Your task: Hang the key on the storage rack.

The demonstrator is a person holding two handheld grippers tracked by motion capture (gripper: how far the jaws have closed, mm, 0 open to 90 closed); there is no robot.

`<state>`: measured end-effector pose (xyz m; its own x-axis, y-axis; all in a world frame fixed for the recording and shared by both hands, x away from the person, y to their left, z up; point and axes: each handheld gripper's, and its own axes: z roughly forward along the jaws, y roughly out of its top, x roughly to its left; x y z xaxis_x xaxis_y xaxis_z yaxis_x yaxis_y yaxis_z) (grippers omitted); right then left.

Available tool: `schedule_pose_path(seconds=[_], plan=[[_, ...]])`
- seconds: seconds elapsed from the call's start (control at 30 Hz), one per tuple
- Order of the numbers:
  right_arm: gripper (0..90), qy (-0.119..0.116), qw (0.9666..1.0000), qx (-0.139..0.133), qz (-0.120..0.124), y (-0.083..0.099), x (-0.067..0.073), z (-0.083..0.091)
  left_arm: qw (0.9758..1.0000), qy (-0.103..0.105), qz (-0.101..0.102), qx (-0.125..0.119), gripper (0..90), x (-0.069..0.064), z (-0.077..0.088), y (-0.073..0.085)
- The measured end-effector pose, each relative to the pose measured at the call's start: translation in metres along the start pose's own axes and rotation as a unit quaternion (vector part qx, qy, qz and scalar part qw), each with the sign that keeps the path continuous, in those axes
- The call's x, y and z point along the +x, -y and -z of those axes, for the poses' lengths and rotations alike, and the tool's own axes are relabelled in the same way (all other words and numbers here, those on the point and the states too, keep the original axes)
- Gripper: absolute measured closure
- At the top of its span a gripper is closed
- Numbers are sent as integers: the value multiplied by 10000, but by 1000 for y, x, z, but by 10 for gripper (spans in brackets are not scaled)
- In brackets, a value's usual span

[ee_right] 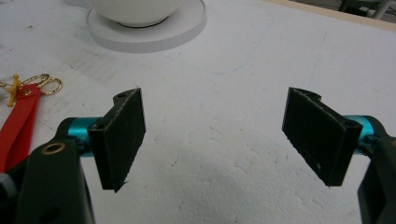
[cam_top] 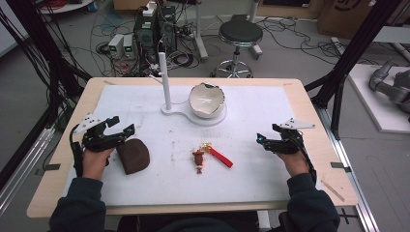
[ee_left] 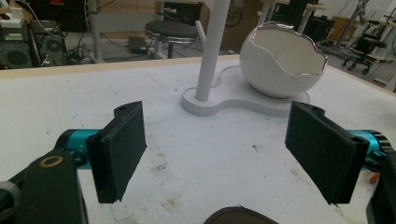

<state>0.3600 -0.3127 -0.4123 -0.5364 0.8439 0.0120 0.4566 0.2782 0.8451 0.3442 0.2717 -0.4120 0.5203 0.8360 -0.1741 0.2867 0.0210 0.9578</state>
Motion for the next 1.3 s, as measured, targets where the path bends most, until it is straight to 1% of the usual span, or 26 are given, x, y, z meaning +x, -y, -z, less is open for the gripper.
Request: schedule_pose_path(seconds=[0.1, 0.17, 0.27, 0.33, 0.5, 0.57, 0.63, 0.7, 0.73, 0.77, 0.8, 0.83, 0.87, 0.9, 0.93, 0.97, 1.0, 1.03, 1.07, 1.13, 1.17, 1.2, 1.23, 1.3], plan=[[217, 9, 10000, -23, 4, 0, -1, 1, 10000, -10, 7, 1, 202, 0, 0, 0], [217, -3, 10000, -36, -38, 0, -1, 1, 10000, -7, 26, -14, 203, 0, -1, 0], [217, -22, 9999, -114, -50, 0, -1, 2, 10000, 9, 43, -21, 203, 0, -1, 0], [217, -56, 9997, -185, -120, -1, -2, 3, 10000, 18, 42, -31, 203, 0, -1, 0], [217, -256, 9981, -423, -379, -2, -4, 5, 10000, 10, 62, -12, 205, 0, -3, 0], [219, -309, 9978, -439, -398, -2, -3, 5, 10000, 21, 47, -1, 205, 0, -3, 0], [228, -384, 9977, -426, -358, -3, 0, 5, 10000, 45, 16, 3, 205, -2, -3, 0], [265, -487, 9977, -392, -278, -5, 5, 3, 10000, 71, -22, 38, 206, -3, -2, 0], [295, -570, 9975, -350, -233, -7, 9, 0, 10000, 80, -19, 34, 207, -3, -2, 0], [360, -710, 9969, -282, -176, -8, 17, -4, 9999, 89, -24, 39, 207, -4, -2, 0], [360, -710, 9969, -282, -176, -8, 17, -4, 9999, 92, -18, 43, 207, -4, -2, 0], [414, -926, 9955, -179, -101, -10, 25, -9, 9999, 92, -7, 49, 209, -4, -2, 1], [414, -926, 9955, -179, -101, -10, 25, -9, 9999, 91, -18, 67, 209, -4, -2, 1], [439, -1109, 9938, -29, 76, -11, 36, -18, 9999, 92, -19, 86, 211, -5, -3, 1], [439, -1109, 9938, -29, 76, -11, 36, -18, 9999, 88, -36, 96, 211, -5, -3, 1], [445, -1364, 9900, 215, 289, -11, 49, -28, 9999, 73, -38, 104, 211, -5, -3, 1], [445, -1364, 9900, 215, 289, -11, 49, -28, 9999, 65, -39, 114, 211, -5, -3, 1], [445, -1661, 9835, 504, 505, -10, 64, -39, 9999, 59, -30, 122, 211, -5, -3, 2], [445, -1661, 9835, 504, 505, -10, 64, -39, 9999, 56, -16, 124, 211, -5, -3, 2], [445, -1879, 9779, 642, 660, -9, 73, -45, 9999, 42, -20, 159, 211, -5, -3, 3], [445, -2023, 9742, 711, 698, -9, 78, -48, 9998, 40, -17, 176, 212, -5, -3, 3], [435, -2255, 9672, 808, 846, -8, 86, -52, 9998, 36, -12, 180, 213, -5, -3, 4], [435, -2255, 9672, 808, 846, -8, 86, -52, 9998, 31, -12, 182, 213, -5, -3, 4], [436, -2357, 9618, 959, 1010, -5, 93, -57, 9998, 23, -15, 188, 213, -4, -3, 4]])
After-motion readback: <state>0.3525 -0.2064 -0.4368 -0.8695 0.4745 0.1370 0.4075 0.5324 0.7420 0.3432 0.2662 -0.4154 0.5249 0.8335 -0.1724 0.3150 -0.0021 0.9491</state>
